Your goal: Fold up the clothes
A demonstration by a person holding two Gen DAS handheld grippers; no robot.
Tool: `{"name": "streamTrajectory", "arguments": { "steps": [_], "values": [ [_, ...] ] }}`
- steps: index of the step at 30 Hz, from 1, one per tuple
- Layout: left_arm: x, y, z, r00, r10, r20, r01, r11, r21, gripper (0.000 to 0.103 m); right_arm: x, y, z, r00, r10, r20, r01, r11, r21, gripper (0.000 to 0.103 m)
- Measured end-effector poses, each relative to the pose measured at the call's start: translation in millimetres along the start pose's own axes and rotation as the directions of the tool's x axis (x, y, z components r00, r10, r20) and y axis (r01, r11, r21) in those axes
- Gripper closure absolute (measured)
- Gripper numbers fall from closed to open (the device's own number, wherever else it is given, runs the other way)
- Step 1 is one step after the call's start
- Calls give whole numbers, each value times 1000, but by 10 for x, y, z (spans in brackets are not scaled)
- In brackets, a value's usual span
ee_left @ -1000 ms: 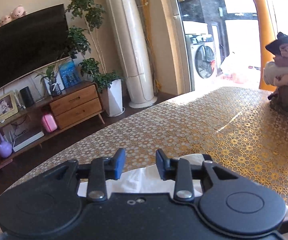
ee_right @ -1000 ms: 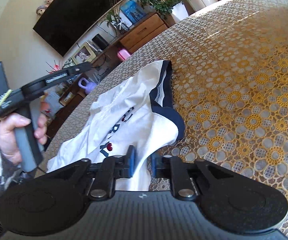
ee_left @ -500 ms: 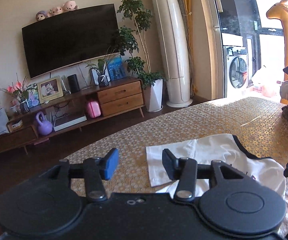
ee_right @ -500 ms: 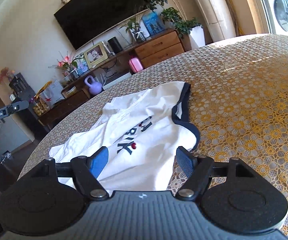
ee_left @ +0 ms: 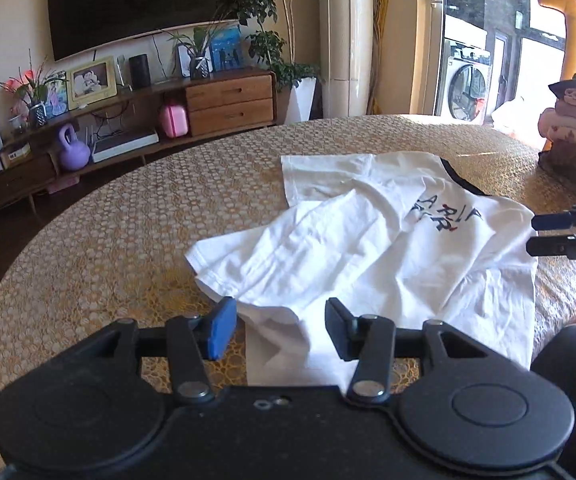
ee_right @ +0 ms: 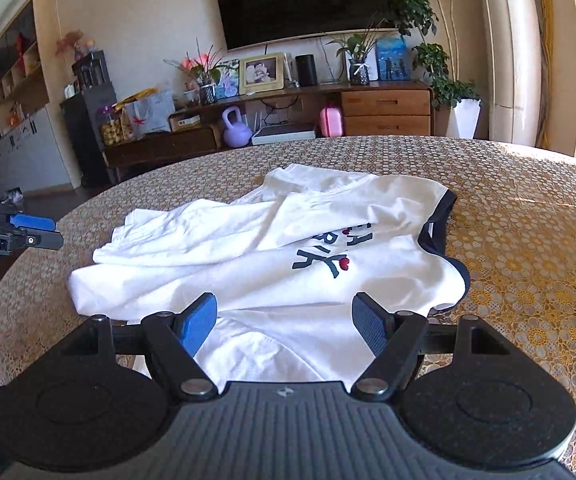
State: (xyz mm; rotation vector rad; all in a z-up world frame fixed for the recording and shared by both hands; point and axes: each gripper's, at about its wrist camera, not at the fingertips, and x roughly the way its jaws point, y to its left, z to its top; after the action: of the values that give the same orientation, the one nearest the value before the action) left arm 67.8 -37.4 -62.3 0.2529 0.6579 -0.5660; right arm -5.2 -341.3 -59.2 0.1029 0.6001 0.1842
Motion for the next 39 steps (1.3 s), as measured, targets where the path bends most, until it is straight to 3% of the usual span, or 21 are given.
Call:
{"name": "streamTrajectory", "arguments": {
  "steps": [11,21,26,32,39],
  "values": [
    [553,-31,-104,996,-67,-66,62,996,-62,0,323,-56,0,999,-3,-54,-1,998,-68,29],
    [813,41,7,994,-83,-72,71,984,-161,0,499,-3,-3,998,13,-63,-24,984,-175,29],
    [964,44,50,994,-73,-87,55,978,-199,0,566,-56,-20,998,26,-64,-36,986,-163,29],
    [903,171,207,1000,-13,3,13,966,-258,0,635,-110,-86,992,64,-111,-81,984,-156,29],
    [1093,475,794,990,114,78,-87,955,-283,0,583,-170,-129,988,93,-120,-110,983,-147,29]
  ]
}}
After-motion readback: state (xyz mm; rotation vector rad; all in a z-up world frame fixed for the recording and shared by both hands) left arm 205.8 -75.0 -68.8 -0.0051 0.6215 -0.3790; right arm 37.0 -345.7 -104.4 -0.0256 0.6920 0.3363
